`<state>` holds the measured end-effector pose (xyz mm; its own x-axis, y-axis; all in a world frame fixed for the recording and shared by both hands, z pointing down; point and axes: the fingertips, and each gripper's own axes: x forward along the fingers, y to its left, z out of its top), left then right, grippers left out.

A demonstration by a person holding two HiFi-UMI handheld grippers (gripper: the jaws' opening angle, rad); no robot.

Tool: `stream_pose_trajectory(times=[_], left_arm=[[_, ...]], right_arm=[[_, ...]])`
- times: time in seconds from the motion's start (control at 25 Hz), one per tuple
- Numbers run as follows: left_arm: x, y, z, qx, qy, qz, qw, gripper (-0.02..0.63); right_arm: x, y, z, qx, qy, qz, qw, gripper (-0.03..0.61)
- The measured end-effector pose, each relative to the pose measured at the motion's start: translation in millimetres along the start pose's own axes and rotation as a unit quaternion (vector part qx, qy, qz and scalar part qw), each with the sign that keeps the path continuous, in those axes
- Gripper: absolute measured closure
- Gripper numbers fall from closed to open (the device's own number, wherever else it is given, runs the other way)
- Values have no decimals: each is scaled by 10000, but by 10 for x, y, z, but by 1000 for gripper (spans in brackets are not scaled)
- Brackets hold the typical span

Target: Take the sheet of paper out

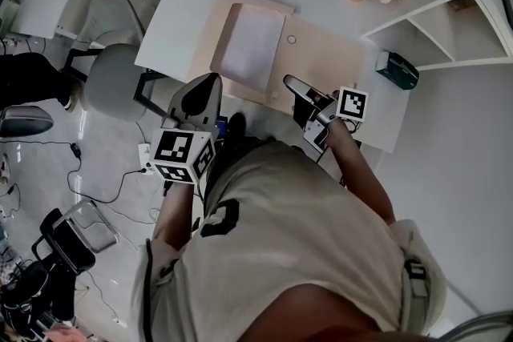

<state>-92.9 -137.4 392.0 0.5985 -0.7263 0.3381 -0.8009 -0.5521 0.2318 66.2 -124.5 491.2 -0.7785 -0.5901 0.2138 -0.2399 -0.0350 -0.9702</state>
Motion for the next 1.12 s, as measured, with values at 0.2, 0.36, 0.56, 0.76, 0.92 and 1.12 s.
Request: stream_pose_trajectory(times=[0.2,0.36,0.56,0.76,0.92,1.12], left_arm=[[55,198,-27,-97,11,-120,9999,597],[120,315,-50,-144,20,-209,9997,597],[117,460,-39,-150,97,-167,9997,597],[179,517,-17,-123,115,110,9998,597],[174,402,-48,-249,130,265,9993,597],[171,406,-117,-349,223,499,9979,597]], right_arm=[[152,-183,123,144,-127,-213,9996,284],[243,-333,198,202,-162,-417,9988,268],[361,-453,295,176,-123,-640,9977,245],[480,-779,393,412,139,-826,9956,243],[587,-980,339,446,559,-1008,9923,243],[747,-1159,333,474,889,-1199,9877,244]])
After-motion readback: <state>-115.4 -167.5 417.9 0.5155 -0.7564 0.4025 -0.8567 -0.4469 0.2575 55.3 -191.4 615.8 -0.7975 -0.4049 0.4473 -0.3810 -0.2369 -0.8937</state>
